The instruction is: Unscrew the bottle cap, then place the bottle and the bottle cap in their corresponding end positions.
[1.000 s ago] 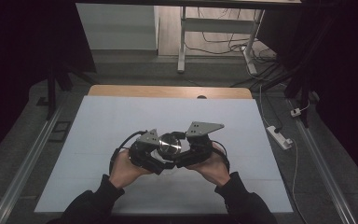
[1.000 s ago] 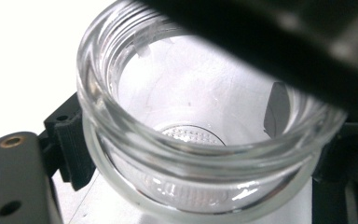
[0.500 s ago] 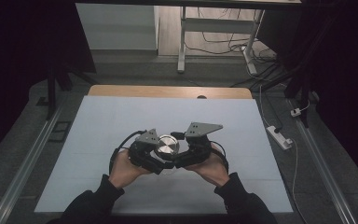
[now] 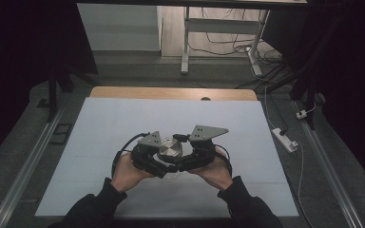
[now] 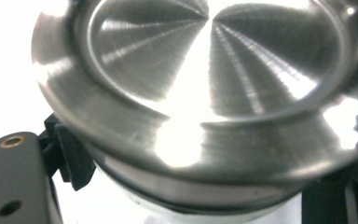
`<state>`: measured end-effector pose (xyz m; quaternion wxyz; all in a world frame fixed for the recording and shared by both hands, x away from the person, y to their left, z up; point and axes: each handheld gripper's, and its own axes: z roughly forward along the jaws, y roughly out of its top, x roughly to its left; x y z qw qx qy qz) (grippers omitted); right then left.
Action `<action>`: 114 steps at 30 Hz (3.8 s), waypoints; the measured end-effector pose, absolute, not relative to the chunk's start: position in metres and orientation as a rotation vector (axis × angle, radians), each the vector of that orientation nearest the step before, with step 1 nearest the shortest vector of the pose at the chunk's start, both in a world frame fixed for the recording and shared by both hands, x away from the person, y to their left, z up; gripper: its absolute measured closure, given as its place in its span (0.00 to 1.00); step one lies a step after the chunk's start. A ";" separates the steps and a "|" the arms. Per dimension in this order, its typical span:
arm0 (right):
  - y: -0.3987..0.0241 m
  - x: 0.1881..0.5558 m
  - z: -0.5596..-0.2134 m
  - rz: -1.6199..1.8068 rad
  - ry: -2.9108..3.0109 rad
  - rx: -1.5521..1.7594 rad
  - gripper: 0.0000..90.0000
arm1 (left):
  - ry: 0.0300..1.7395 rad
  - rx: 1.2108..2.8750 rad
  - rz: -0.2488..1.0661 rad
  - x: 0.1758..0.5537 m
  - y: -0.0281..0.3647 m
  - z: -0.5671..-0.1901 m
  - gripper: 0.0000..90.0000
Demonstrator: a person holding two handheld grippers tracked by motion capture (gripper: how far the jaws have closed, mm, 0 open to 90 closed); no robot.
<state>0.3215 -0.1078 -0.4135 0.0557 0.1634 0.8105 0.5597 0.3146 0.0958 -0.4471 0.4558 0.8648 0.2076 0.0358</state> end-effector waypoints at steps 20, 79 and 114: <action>-0.113 0.317 -0.404 1.700 2.411 0.490 0.22 | 0.525 2.159 0.115 0.318 0.097 -0.451 0.17; -0.137 0.295 -0.452 1.624 2.476 0.491 0.22 | 0.619 2.127 0.267 0.392 0.103 -0.448 0.17; -0.109 0.305 -0.521 1.410 2.637 0.450 0.22 | 0.665 2.134 0.316 0.432 0.093 -0.484 0.17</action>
